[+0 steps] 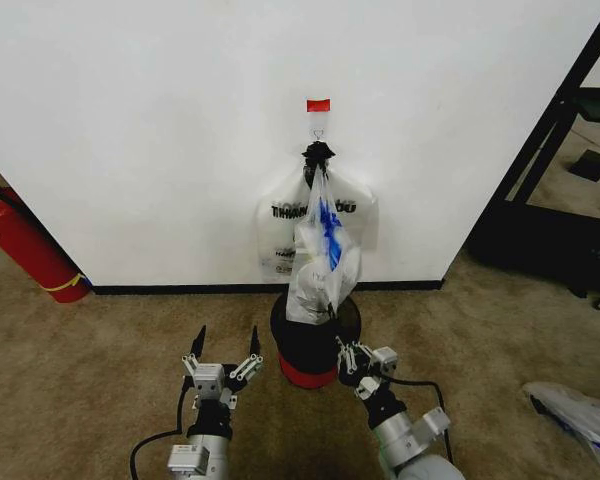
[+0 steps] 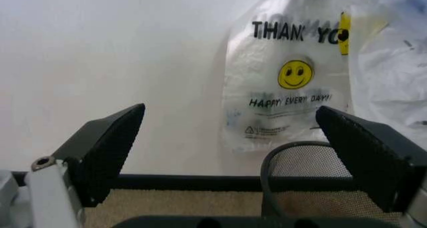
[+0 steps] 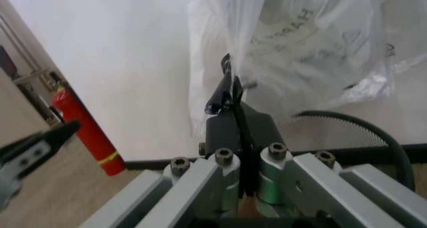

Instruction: Pick up the garbage bag from the wall and place it over the trash bin.

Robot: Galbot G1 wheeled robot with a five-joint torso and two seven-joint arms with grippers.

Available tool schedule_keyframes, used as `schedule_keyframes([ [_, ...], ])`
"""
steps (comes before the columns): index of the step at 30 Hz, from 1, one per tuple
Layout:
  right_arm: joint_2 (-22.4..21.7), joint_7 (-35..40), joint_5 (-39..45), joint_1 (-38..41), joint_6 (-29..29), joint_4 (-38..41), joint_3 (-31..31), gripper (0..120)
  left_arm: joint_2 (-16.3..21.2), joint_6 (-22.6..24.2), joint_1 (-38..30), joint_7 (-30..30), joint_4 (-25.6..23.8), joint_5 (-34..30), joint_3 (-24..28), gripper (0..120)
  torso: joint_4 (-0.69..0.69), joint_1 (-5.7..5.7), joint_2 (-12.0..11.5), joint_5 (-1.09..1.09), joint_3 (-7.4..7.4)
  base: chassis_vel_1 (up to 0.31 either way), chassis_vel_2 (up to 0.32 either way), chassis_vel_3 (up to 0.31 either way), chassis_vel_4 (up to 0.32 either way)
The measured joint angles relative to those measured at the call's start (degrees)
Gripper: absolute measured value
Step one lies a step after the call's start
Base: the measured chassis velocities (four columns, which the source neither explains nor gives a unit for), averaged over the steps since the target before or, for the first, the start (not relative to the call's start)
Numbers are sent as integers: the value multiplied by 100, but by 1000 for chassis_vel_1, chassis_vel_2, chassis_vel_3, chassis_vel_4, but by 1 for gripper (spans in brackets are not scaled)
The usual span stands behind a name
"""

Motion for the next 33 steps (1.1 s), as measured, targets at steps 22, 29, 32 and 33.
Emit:
schedule_keyframes([
  [22, 32, -265, -594, -776, 503, -36, -13, 0, 15, -14, -17, -1, 34, -3, 70, 100, 0, 0, 0, 0, 0, 0, 0, 0, 0],
  [29, 2, -407, -813, -1000, 732, -47, 5, 0, 13, -15, -21, -1, 41, -2, 110, 100, 0, 0, 0, 0, 0, 0, 0, 0, 0],
  [32, 4, -461, -881, -1057, 826, -69, 13, 0, 13, -15, -22, -1, 46, 0, 116, 100, 0, 0, 0, 0, 0, 0, 0, 0, 0],
  [33, 5, -487, -924, -1074, 879, -90, 28, 0, 14, -15, -21, -2, 50, 2, 121, 100, 0, 0, 0, 0, 0, 0, 0, 0, 0],
])
